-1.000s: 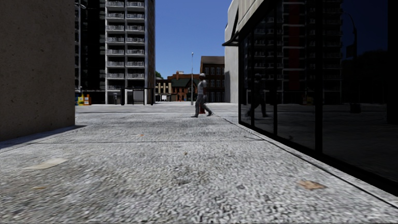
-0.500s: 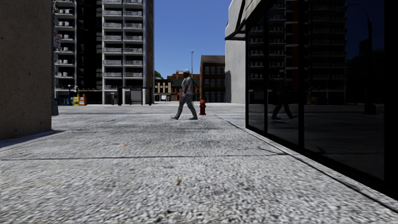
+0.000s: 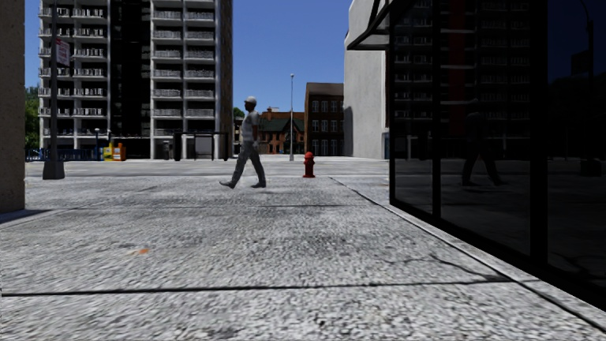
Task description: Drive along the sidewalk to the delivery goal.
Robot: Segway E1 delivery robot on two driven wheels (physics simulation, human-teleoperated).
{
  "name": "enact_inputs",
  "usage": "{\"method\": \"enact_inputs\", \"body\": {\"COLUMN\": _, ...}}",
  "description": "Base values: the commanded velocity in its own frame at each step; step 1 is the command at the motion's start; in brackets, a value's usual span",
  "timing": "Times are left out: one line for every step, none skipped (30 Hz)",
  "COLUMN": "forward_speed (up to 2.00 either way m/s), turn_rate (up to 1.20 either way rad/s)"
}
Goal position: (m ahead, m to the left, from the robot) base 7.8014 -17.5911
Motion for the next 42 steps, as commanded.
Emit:
{"method": "enact_inputs", "body": {"forward_speed": 2.0, "turn_rate": 0.0}}
{"method": "enact_inputs", "body": {"forward_speed": 2.0, "turn_rate": 0.0}}
{"method": "enact_inputs", "body": {"forward_speed": 2.0, "turn_rate": 0.0}}
{"method": "enact_inputs", "body": {"forward_speed": 2.0, "turn_rate": 0.0}}
{"method": "enact_inputs", "body": {"forward_speed": 2.0, "turn_rate": 0.0}}
{"method": "enact_inputs", "body": {"forward_speed": 2.0, "turn_rate": 0.0}}
{"method": "enact_inputs", "body": {"forward_speed": 2.0, "turn_rate": 0.0}}
{"method": "enact_inputs", "body": {"forward_speed": 2.0, "turn_rate": 0.0}}
{"method": "enact_inputs", "body": {"forward_speed": 2.0, "turn_rate": 0.0}}
{"method": "enact_inputs", "body": {"forward_speed": 2.0, "turn_rate": 0.0}}
{"method": "enact_inputs", "body": {"forward_speed": 2.0, "turn_rate": 0.0}}
{"method": "enact_inputs", "body": {"forward_speed": 2.0, "turn_rate": 0.0}}
{"method": "enact_inputs", "body": {"forward_speed": 2.0, "turn_rate": 0.0}}
{"method": "enact_inputs", "body": {"forward_speed": 2.0, "turn_rate": 0.0}}
{"method": "enact_inputs", "body": {"forward_speed": 2.0, "turn_rate": 0.0}}
{"method": "enact_inputs", "body": {"forward_speed": 2.0, "turn_rate": 0.0}}
{"method": "enact_inputs", "body": {"forward_speed": 2.0, "turn_rate": 0.0}}
{"method": "enact_inputs", "body": {"forward_speed": 2.0, "turn_rate": 0.0}}
{"method": "enact_inputs", "body": {"forward_speed": 2.0, "turn_rate": 0.0}}
{"method": "enact_inputs", "body": {"forward_speed": 2.0, "turn_rate": 0.0}}
{"method": "enact_inputs", "body": {"forward_speed": 2.0, "turn_rate": 0.0}}
{"method": "enact_inputs", "body": {"forward_speed": 2.0, "turn_rate": 0.0}}
{"method": "enact_inputs", "body": {"forward_speed": 2.0, "turn_rate": 0.0}}
{"method": "enact_inputs", "body": {"forward_speed": 2.0, "turn_rate": 0.0}}
{"method": "enact_inputs", "body": {"forward_speed": 2.0, "turn_rate": 0.0}}
{"method": "enact_inputs", "body": {"forward_speed": 2.0, "turn_rate": 0.0}}
{"method": "enact_inputs", "body": {"forward_speed": 2.0, "turn_rate": 0.0}}
{"method": "enact_inputs", "body": {"forward_speed": 2.0, "turn_rate": 0.0}}
{"method": "enact_inputs", "body": {"forward_speed": 2.0, "turn_rate": 0.0}}
{"method": "enact_inputs", "body": {"forward_speed": 2.0, "turn_rate": 0.0}}
{"method": "enact_inputs", "body": {"forward_speed": 2.0, "turn_rate": 0.0}}
{"method": "enact_inputs", "body": {"forward_speed": 2.0, "turn_rate": 0.0}}
{"method": "enact_inputs", "body": {"forward_speed": 2.0, "turn_rate": 0.0}}
{"method": "enact_inputs", "body": {"forward_speed": 2.0, "turn_rate": 0.0}}
{"method": "enact_inputs", "body": {"forward_speed": 2.0, "turn_rate": 0.0}}
{"method": "enact_inputs", "body": {"forward_speed": 2.0, "turn_rate": 0.0}}
{"method": "enact_inputs", "body": {"forward_speed": 2.0, "turn_rate": 0.0}}
{"method": "enact_inputs", "body": {"forward_speed": 2.0, "turn_rate": 0.0}}
{"method": "enact_inputs", "body": {"forward_speed": 2.0, "turn_rate": 0.0}}
{"method": "enact_inputs", "body": {"forward_speed": 2.0, "turn_rate": 0.0}}
{"method": "enact_inputs", "body": {"forward_speed": 2.0, "turn_rate": 0.0}}
{"method": "enact_inputs", "body": {"forward_speed": 2.0, "turn_rate": 0.0}}
